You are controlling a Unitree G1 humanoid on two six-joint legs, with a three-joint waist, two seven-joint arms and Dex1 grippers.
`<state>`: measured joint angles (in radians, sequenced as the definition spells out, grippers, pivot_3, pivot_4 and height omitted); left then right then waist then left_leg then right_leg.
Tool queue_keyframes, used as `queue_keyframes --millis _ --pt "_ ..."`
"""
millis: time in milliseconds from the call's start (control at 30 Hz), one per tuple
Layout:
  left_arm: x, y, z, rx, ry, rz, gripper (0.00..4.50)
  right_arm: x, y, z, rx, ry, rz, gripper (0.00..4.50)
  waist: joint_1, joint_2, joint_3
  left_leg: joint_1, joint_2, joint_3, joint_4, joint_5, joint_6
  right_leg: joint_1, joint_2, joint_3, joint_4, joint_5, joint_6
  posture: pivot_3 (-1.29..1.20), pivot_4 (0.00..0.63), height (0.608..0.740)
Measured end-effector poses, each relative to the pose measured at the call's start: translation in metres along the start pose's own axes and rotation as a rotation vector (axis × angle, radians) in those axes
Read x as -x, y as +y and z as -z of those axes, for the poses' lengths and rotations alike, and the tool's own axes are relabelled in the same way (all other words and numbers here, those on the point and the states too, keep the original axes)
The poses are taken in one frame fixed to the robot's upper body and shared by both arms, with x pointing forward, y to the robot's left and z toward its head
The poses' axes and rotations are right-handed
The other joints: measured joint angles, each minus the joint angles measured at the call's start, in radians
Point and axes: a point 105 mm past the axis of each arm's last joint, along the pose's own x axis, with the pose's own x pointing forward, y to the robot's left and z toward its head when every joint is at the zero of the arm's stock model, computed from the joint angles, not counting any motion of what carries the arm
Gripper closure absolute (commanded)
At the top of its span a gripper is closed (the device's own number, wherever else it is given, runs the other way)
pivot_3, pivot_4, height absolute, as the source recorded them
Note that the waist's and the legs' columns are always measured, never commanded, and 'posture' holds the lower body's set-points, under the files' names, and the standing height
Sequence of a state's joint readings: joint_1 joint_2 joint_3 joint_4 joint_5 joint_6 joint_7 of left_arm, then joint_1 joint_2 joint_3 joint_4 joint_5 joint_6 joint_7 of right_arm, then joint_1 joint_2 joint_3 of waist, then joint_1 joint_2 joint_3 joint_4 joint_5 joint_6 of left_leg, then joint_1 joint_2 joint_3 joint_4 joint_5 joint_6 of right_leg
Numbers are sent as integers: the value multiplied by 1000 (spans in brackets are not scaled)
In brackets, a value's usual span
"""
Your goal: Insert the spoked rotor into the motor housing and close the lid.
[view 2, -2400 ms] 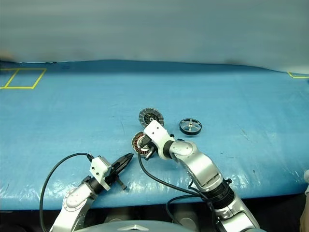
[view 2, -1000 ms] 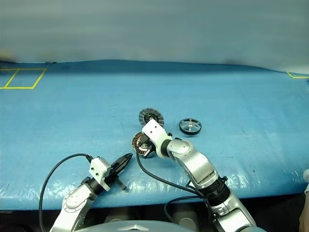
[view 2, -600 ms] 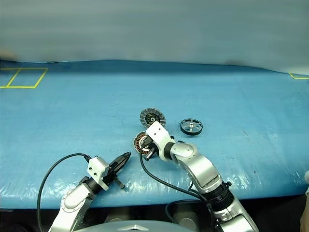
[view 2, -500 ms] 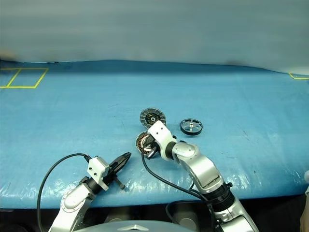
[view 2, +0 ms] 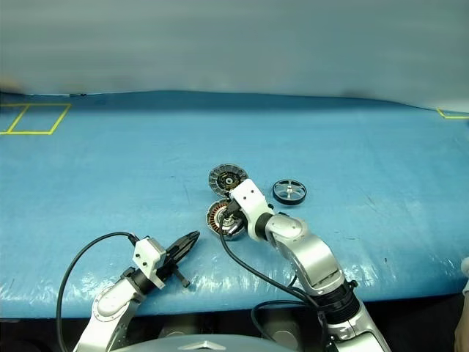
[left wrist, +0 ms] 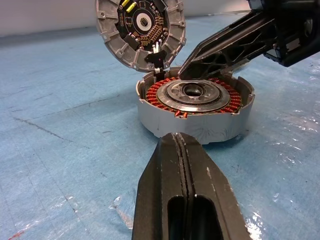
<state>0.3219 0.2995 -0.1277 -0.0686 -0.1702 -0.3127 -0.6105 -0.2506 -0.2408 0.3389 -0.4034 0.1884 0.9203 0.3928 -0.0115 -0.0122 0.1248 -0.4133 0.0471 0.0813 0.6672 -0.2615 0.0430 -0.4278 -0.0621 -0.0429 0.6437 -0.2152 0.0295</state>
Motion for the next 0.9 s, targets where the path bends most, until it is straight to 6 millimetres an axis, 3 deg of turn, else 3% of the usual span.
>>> queue_keyframes --millis 900 --pt "-1 1 -1 0 -3 -4 4500 3 2 14 25 38 -6 4478 0 0 0 1 0 0 0 0 0 1 0 0 0 0 0 0 150 740"
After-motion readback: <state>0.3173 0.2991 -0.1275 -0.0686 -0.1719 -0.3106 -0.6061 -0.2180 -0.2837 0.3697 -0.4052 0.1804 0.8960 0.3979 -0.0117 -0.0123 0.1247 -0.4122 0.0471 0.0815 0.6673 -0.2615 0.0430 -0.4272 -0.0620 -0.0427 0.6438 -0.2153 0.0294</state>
